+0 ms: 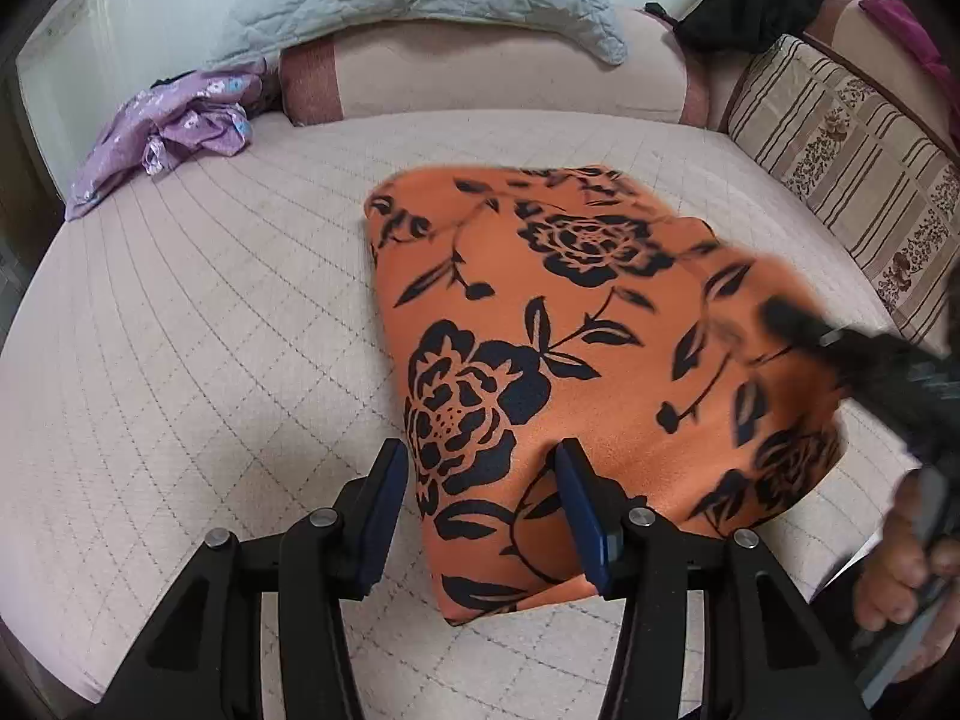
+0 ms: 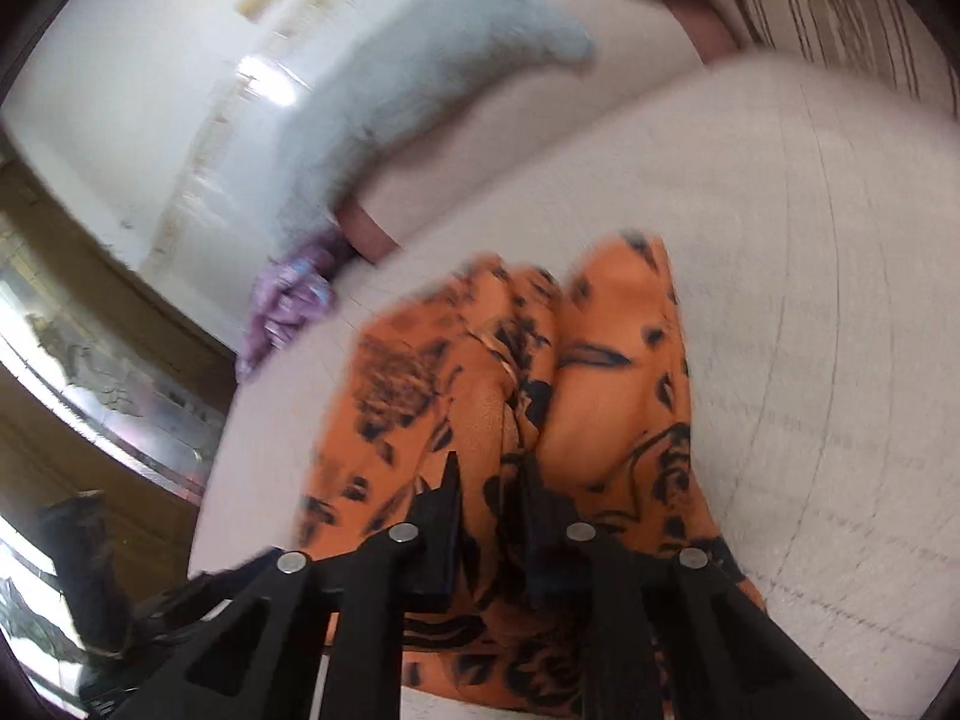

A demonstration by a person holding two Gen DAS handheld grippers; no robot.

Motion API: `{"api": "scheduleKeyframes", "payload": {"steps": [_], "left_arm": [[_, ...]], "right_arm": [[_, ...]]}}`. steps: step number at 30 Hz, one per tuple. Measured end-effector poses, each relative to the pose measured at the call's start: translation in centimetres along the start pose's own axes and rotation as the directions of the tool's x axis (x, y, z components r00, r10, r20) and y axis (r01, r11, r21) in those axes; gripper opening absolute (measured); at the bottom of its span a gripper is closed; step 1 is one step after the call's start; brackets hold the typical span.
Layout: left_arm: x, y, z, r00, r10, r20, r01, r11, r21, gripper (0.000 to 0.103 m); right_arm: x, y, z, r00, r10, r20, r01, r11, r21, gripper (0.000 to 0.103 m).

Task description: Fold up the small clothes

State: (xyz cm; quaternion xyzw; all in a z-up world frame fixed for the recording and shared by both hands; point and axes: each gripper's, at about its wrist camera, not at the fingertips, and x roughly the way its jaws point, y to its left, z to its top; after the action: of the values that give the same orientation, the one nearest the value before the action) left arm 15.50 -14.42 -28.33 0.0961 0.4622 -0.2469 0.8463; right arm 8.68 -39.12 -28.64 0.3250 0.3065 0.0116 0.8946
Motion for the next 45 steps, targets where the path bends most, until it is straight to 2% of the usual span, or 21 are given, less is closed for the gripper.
{"api": "scheduleKeyframes", "payload": {"steps": [3, 6, 8, 10, 11, 12, 13, 17, 19, 21, 24, 27, 32, 34, 36, 37, 39, 40, 45], "left_arm": [[-1.4, -1.0, 0.2, 0.999, -0.001, 0.044, 0.0, 1.0, 0.023, 0.052], [-1.8, -2.9, 0.3, 0.998, 0.001, 0.07, -0.006, 0.998, 0.067, 0.052], [-0.7, -4.3, 0.1, 0.999, 0.039, 0.035, -0.042, 0.993, 0.106, 0.052], [0.9, -5.7, -0.6, 0.998, 0.058, -0.014, -0.056, 0.987, 0.15, 0.052], [1.3, -6.1, -0.8, 0.997, 0.076, -0.02, -0.072, 0.983, 0.169, 0.053], [1.5, -6.6, -1.1, 0.995, 0.097, -0.012, -0.093, 0.976, 0.199, 0.055], [1.4, -7.1, -1.4, 0.993, 0.114, 0.008, -0.113, 0.967, 0.228, 0.056], [0.6, -6.6, -1.2, 0.996, 0.083, 0.011, -0.083, 0.971, 0.226, 0.056], [0.5, -6.0, -0.8, 0.997, 0.076, 0.01, -0.076, 0.974, 0.211, 0.058], [0.9, -5.7, -0.7, 0.996, 0.086, -0.005, -0.083, 0.973, 0.214, 0.062], [1.7, -6.2, -1.2, 0.995, 0.103, -0.013, -0.097, 0.967, 0.233, 0.066], [1.8, -6.6, -1.6, 0.993, 0.121, 0.006, -0.119, 0.961, 0.249, 0.068], [2.1, -6.6, -2.0, 0.99, 0.135, 0.028, -0.138, 0.958, 0.251, 0.07], [2.2, -6.6, -2.1, 0.99, 0.138, 0.032, -0.142, 0.958, 0.25, 0.07], [2.3, -6.5, -2.0, 0.99, 0.135, 0.033, -0.139, 0.958, 0.251, 0.072], [2.3, -6.5, -2.0, 0.99, 0.135, 0.029, -0.138, 0.958, 0.251, 0.072], [2.4, -6.2, -2.0, 0.991, 0.132, 0.022, -0.134, 0.961, 0.242, 0.074], [2.4, -6.0, -2.0, 0.992, 0.128, 0.018, -0.129, 0.964, 0.234, 0.075], [2.5, -5.6, -2.1, 0.993, 0.121, 0.013, -0.121, 0.971, 0.208, 0.076]], "right_arm": [[-3.6, 1.8, 0.4, 0.992, 0.069, 0.109, -0.06, 0.995, -0.079, 0.015], [-5.8, 1.9, 0.3, 0.986, 0.063, 0.152, -0.048, 0.994, -0.101, 0.015], [-5.4, 0.1, 0.4, 0.996, 0.016, 0.089, -0.011, 0.998, -0.054, 0.015], [-3.6, -3.1, 0.2, 0.997, -0.064, -0.031, 0.066, 0.996, 0.063, 0.015], [-2.6, -4.7, -0.1, 0.99, -0.085, -0.109, 0.099, 0.988, 0.121, 0.015], [-1.8, -6.1, -0.5, 0.983, -0.087, -0.164, 0.116, 0.977, 0.179, 0.015], [-1.8, -6.7, -0.7, 0.984, -0.057, -0.166, 0.092, 0.973, 0.21, 0.015], [-2.9, -4.6, 0.3, 0.992, -0.056, -0.116, 0.068, 0.993, 0.1, 0.02], [-3.3, -3.8, 1.4, 0.989, -0.127, -0.074, 0.132, 0.989, 0.072, 0.022], [-3.7, -3.6, 2.9, 0.984, -0.177, 0.008, 0.175, 0.981, 0.086, 0.023], [-3.5, -3.5, 4.7, 0.992, -0.107, 0.061, 0.101, 0.99, 0.102, 0.023], [-0.7, -2.3, 6.6, 1.0, -0.025, 0.008, 0.025, 0.997, 0.078, 0.023], [5.6, -2.4, 9.0, 0.992, 0.018, -0.125, -0.006, 0.995, 0.099, 0.023], [7.9, -3.2, 9.4, 0.984, -0.002, -0.179, 0.022, 0.993, 0.114, 0.023], [10.9, -5.3, 9.2, 0.959, -0.072, -0.273, 0.111, 0.985, 0.133, 0.022], [12.2, -6.5, 8.9, 0.948, -0.055, -0.313, 0.113, 0.979, 0.17, 0.022], [12.0, -7.1, 8.9, 0.955, -0.006, -0.297, 0.076, 0.972, 0.224, 0.022], [11.6, -6.8, 8.9, 0.956, -0.007, -0.292, 0.074, 0.973, 0.221, 0.022], [8.3, -4.5, 8.2, 0.964, -0.075, -0.256, 0.105, 0.989, 0.104, 0.023]]}}
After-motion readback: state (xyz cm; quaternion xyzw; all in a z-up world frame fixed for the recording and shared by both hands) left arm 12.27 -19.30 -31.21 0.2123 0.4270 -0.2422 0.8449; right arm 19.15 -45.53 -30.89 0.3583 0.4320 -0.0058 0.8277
